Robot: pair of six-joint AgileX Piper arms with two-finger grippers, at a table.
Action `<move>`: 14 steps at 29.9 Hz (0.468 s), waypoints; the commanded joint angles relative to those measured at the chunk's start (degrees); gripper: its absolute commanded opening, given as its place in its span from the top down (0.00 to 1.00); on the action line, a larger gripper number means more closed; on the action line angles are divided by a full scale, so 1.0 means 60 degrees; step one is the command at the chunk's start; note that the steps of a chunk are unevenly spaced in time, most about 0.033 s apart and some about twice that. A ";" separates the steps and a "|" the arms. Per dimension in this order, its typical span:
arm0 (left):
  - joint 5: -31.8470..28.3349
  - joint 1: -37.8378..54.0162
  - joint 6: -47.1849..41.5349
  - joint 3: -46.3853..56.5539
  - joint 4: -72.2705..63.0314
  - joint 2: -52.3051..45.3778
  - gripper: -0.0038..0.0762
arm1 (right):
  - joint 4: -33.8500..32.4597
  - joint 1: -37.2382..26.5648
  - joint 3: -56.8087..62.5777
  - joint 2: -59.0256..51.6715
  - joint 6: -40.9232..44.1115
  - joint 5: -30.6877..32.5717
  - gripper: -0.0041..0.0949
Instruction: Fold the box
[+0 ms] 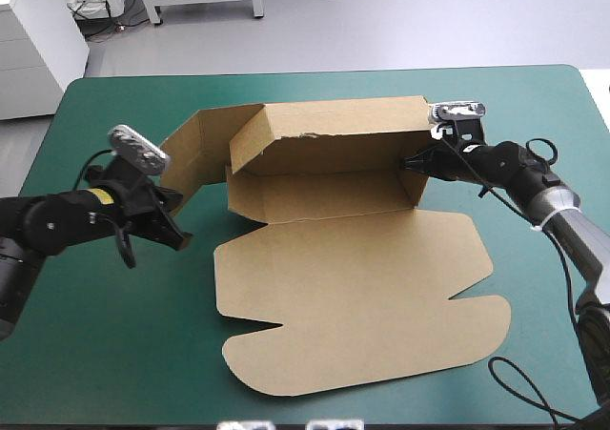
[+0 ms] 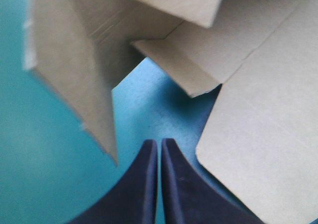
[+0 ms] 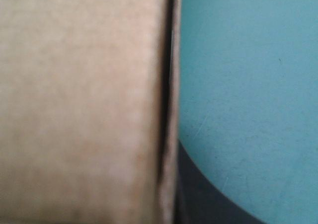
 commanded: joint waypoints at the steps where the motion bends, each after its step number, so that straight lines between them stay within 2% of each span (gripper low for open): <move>1: 0.0477 0.2406 0.1393 -0.0227 -0.2257 -0.0232 0.94 | -0.0117 -0.0075 -0.0098 -0.0301 0.0192 0.0975 0.97; 5: 0.0669 0.4853 0.2507 -0.0082 -0.4329 -0.0232 0.94 | -0.0117 -0.0075 -0.0098 -0.0301 0.0213 0.1002 0.97; 8: 0.0739 0.6410 0.2570 0.0104 -0.5129 -0.0019 0.94 | -0.0188 -0.0075 -0.0098 -0.0301 0.0213 0.0984 0.97; 11: 0.0765 0.7076 0.2865 0.0457 -0.6159 0.0465 0.94 | -0.0537 -0.0075 -0.0098 -0.0301 0.0447 0.0984 0.97; 14: 0.0742 0.7093 0.3182 0.0781 -0.6293 0.1013 0.94 | -0.0626 -0.0075 -0.0098 -0.0301 0.0486 0.1101 0.97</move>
